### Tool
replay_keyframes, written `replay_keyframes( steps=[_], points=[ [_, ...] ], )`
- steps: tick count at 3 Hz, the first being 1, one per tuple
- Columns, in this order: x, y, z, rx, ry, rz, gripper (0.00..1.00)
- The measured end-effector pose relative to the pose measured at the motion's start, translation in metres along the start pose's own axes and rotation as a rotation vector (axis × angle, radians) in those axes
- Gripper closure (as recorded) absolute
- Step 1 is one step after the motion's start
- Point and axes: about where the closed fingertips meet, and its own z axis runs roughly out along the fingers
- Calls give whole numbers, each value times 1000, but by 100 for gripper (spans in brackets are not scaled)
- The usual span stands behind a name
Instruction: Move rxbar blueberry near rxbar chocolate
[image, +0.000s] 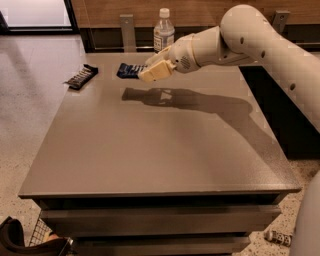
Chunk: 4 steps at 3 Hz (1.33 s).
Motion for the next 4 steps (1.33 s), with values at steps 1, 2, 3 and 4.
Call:
replay_keyframes(
  steps=[1, 2, 3, 4],
  points=[
    [4, 23, 53, -11, 15, -39, 100],
    [6, 36, 88, -31, 25, -59, 100],
    [-8, 46, 117, -66, 32, -101, 100],
    [-8, 48, 120, -72, 31, -101, 82]
  ],
)
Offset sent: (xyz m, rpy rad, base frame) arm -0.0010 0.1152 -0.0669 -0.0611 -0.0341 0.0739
